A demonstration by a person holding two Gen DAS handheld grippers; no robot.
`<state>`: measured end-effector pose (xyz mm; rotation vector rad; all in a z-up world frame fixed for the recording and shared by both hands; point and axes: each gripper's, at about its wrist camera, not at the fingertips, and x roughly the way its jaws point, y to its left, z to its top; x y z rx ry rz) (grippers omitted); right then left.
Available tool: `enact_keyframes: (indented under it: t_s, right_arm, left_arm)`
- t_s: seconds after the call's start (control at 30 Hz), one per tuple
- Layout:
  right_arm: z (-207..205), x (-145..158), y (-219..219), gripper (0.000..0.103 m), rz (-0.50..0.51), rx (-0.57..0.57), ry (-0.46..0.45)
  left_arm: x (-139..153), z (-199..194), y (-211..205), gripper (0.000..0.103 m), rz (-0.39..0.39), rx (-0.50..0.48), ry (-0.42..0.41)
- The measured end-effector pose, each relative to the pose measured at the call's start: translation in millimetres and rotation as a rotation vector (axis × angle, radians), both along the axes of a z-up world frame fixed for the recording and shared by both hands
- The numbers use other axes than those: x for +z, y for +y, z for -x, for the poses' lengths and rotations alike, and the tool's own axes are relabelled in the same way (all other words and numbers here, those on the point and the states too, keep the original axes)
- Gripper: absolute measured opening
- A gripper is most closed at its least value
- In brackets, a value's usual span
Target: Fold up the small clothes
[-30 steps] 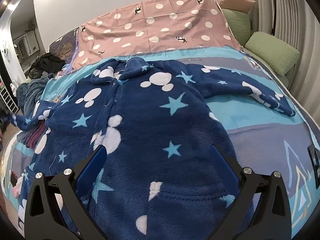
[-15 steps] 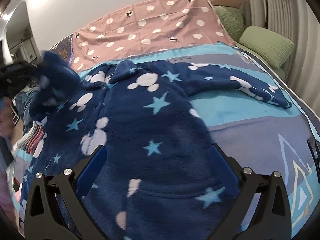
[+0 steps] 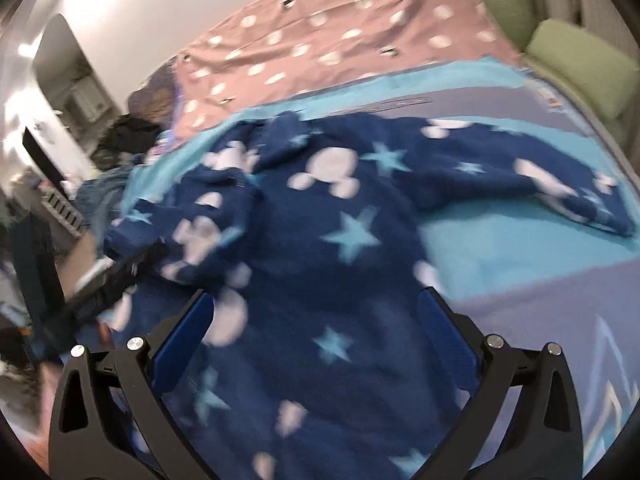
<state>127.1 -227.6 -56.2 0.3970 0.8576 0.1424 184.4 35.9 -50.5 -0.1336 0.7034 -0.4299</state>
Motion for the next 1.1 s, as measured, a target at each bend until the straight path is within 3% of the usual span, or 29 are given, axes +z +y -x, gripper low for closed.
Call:
enact_keyframes:
  t_s: [0.07,0.23,0.37,0.43,0.47,0.53,0.57,0.6,0.77,0.87,0.97,1.07,1.1]
  right_arm:
    - [-30.0,-4.1,14.4,0.101,-0.017,0.081,0.044]
    - [-86.7,-26.1,49.0,0.098,-0.14,0.188,0.174]
    - [-119.1,-45.1,65.5,0.098,-0.223,0.188,0.237]
    - [-132.8,-53.1,74.3,0.098,-0.202,0.162,0.245]
    - [-136.4,-53.3,77.8,0.095,-0.186,0.147,0.229]
    - [-138.9,-48.0,85.7,0.035,-0.133,0.141,0.176]
    - [-142.3,-43.8,92.3,0.015,-0.092,0.183,0.16]
    - [-143.6,-39.8,95.2,0.012,-0.067,0.196,0.149]
    - [-122.9,28.7,72.0,0.012,0.018,0.112,-0.082]
    - [-119.3,51.4,38.4,0.012,0.084,0.014,-0.143]
    - [-128.5,36.4,4.5,0.013,0.067,-0.038,-0.075]
    - [-145.8,-18.7,-19.8,0.027,0.127,-0.095,0.109]
    - [-145.9,-29.6,-24.7,0.027,0.136,-0.121,0.146]
  left_arm:
    - [0.2,2.7,14.0,0.081,-0.003,0.059,-0.033]
    - [-10.5,9.1,42.3,0.082,-0.146,0.263,-0.145]
    - [-13.2,-1.9,68.5,0.086,-0.121,0.372,-0.068]
    - [-24.8,-12.1,90.3,0.087,-0.146,0.51,0.037]
    - [-34.2,-18.0,106.3,0.087,-0.116,0.571,0.11]
    - [-52.3,-28.7,134.4,0.087,-0.028,0.631,0.235]
    - [-60.1,-33.0,146.1,0.087,0.006,0.649,0.282]
    - [-62.6,-34.9,151.9,0.088,0.021,0.66,0.289]
    - [-59.7,-37.6,153.4,0.088,-0.013,0.667,0.265]
    - [-61.2,-41.8,148.7,0.088,-0.037,0.64,0.253]
    - [-64.6,-43.2,144.9,0.087,-0.059,0.625,0.259]
    - [-64.1,-41.1,145.1,0.085,-0.052,0.624,0.253]
    - [-63.8,-40.5,145.6,0.081,-0.044,0.618,0.249]
